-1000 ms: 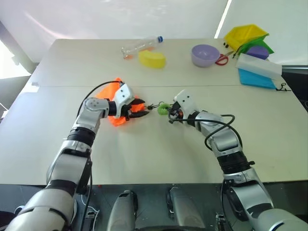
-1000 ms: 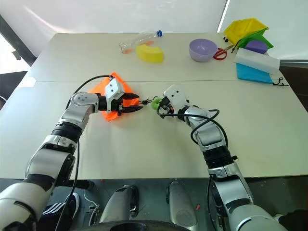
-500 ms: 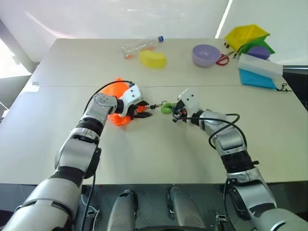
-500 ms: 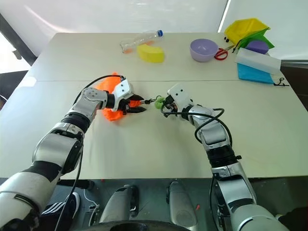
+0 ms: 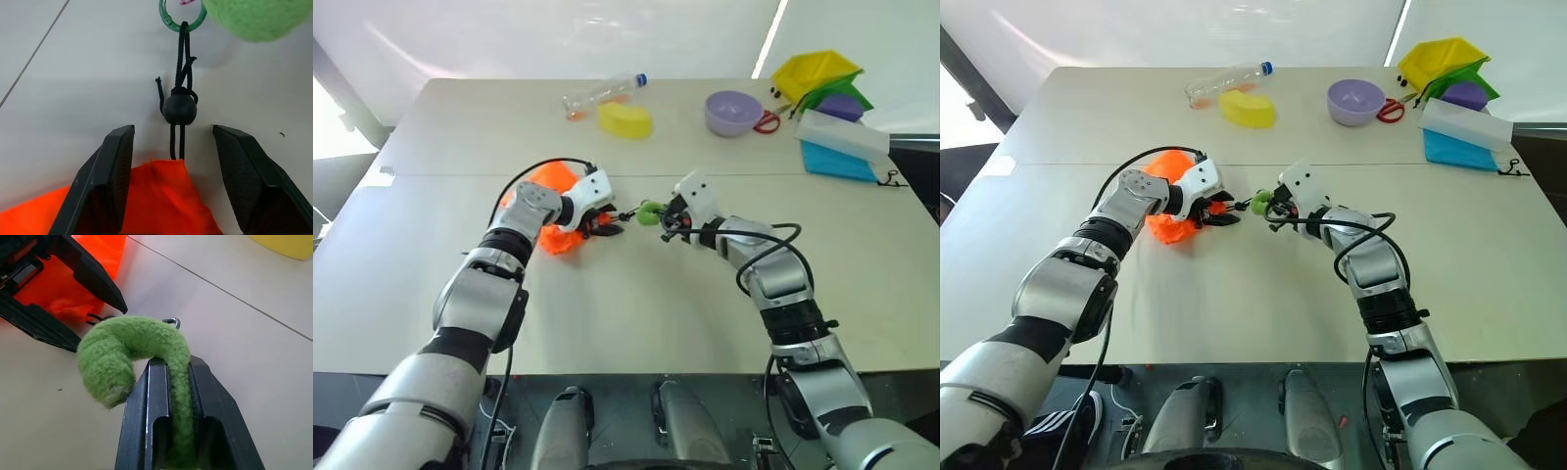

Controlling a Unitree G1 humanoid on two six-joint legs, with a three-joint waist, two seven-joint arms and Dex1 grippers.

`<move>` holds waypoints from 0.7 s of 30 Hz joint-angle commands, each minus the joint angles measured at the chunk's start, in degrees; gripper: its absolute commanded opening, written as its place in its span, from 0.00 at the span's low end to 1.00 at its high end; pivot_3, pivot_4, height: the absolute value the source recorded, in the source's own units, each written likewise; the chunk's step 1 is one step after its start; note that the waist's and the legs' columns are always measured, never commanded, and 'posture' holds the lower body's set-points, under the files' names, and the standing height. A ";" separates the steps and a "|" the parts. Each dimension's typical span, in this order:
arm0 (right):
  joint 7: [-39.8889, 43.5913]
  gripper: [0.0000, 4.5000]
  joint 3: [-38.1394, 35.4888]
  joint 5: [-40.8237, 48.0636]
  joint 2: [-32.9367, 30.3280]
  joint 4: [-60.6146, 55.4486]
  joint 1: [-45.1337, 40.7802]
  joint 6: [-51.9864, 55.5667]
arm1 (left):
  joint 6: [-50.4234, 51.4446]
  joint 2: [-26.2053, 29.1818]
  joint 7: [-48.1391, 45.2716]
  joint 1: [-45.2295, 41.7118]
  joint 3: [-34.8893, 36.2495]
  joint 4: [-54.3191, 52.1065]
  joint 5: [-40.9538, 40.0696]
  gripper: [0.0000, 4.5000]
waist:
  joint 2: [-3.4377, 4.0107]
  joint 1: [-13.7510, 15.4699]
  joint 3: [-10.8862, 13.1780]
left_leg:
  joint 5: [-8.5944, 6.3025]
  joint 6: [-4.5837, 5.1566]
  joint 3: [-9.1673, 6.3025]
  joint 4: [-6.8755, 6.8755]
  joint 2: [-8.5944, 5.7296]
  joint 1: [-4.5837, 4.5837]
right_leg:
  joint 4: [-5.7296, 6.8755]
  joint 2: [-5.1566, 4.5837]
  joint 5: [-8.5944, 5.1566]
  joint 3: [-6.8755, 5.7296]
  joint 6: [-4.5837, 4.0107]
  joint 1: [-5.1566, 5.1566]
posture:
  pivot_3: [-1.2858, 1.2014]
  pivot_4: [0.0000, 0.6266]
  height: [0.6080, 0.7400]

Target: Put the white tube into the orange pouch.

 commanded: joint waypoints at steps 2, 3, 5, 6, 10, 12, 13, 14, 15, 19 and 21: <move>-0.38 0.00 -0.88 0.23 -0.53 -2.68 -1.10 -0.55 | 1.07 -0.75 0.21 -0.70 -0.55 0.47 1.14 0.42 | 0.00 0.01 0.00 | 0.00 0.00 0.00 0.01 0.00 0.00 | 0.00 0.00 0.00 0.00 0.00 0.00 | 0.52 0.24 1.00; -0.39 0.00 -0.87 0.37 -0.52 -2.85 -1.03 -0.38 | 1.30 -0.86 0.50 -0.72 -0.38 0.47 1.04 0.33 | 0.00 0.07 0.00 | 0.00 0.00 0.00 0.01 0.00 0.00 | 0.00 0.00 0.00 0.00 0.00 0.00 | 0.52 0.24 1.00; -0.65 0.00 -0.84 0.28 -0.46 -2.91 -1.10 -0.61 | 0.91 -0.87 -0.18 -0.76 -0.23 0.12 0.84 0.22 | 0.00 0.14 0.00 | 0.00 0.00 0.00 0.03 0.00 0.00 | 0.02 0.00 0.00 0.00 0.00 0.00 | 0.52 0.24 1.00; -0.77 0.00 -0.90 0.30 -0.41 -2.89 -1.21 -0.60 | 2.12 -0.92 -1.28 -0.98 0.24 0.09 0.22 0.22 | 0.00 0.13 0.00 | 0.00 0.00 0.00 0.04 0.00 0.00 | 0.02 0.00 0.00 0.00 0.00 0.00 | 0.52 0.24 1.00; -1.12 0.00 -1.39 0.55 -0.36 -2.69 -1.99 -0.77 | 2.34 -0.70 -2.81 -0.96 1.15 -0.39 -0.81 0.22 | 0.00 0.11 0.00 | 0.00 0.00 0.00 0.05 0.00 0.00 | 0.04 0.00 0.00 0.00 0.01 0.00 | 0.52 0.24 1.00; -1.46 0.00 -1.83 0.84 0.00 -2.45 -2.56 -1.68 | 3.19 -0.38 -4.38 -0.93 2.48 -0.63 -2.21 0.22 | 0.00 0.08 0.00 | 0.00 0.00 -0.01 0.04 -0.01 -0.01 | 0.04 0.00 0.00 0.00 0.01 0.00 | 0.52 0.24 1.00; -1.69 0.00 -2.14 1.15 0.27 -2.39 -2.77 -1.85 | 3.94 -0.20 -5.50 -0.95 3.25 -0.76 -3.02 0.22 | 0.00 0.04 0.00 | 0.00 0.00 -0.01 0.04 -0.01 -0.01 | 0.04 0.00 0.00 0.00 0.01 0.00 | 0.52 0.24 1.00; -1.88 0.00 -2.57 1.63 0.65 -2.40 -2.97 -2.24 | 4.73 0.37 -6.96 -0.90 3.91 -0.91 -3.77 0.22 | 0.00 -0.01 0.00 | 0.00 0.00 -0.01 0.04 0.00 -0.02 | 0.04 0.00 0.00 0.00 0.01 -0.01 | 0.52 0.24 1.00; -2.15 0.00 -3.21 2.23 1.18 -2.36 -3.20 -2.70 | 5.45 1.03 -8.37 -0.78 4.45 -1.05 -4.33 0.22 | 0.00 -0.07 0.00 | 0.00 0.00 -0.01 0.03 0.00 -0.02 | 0.04 0.00 0.00 0.00 0.01 -0.01 | 0.52 0.24 1.00; -2.69 0.00 -3.98 2.79 1.79 -1.93 -3.66 -2.99 | 8.50 4.20 -13.85 -0.03 6.01 -1.27 -6.04 0.22 | 0.00 -0.30 0.00 | 0.00 0.00 -0.05 0.00 0.00 -0.02 | 0.05 0.02 0.00 -0.01 0.01 -0.02 | 0.52 0.24 1.00; -2.76 0.00 -3.86 2.85 1.73 -1.85 -3.61 -2.86 | 8.68 5.26 -14.83 0.30 6.40 -1.60 -6.53 0.22 | 0.00 -0.24 0.00 | 0.00 0.00 -0.06 0.00 0.00 -0.02 | 0.06 0.02 0.00 -0.02 0.01 -0.02 | 0.52 0.24 1.00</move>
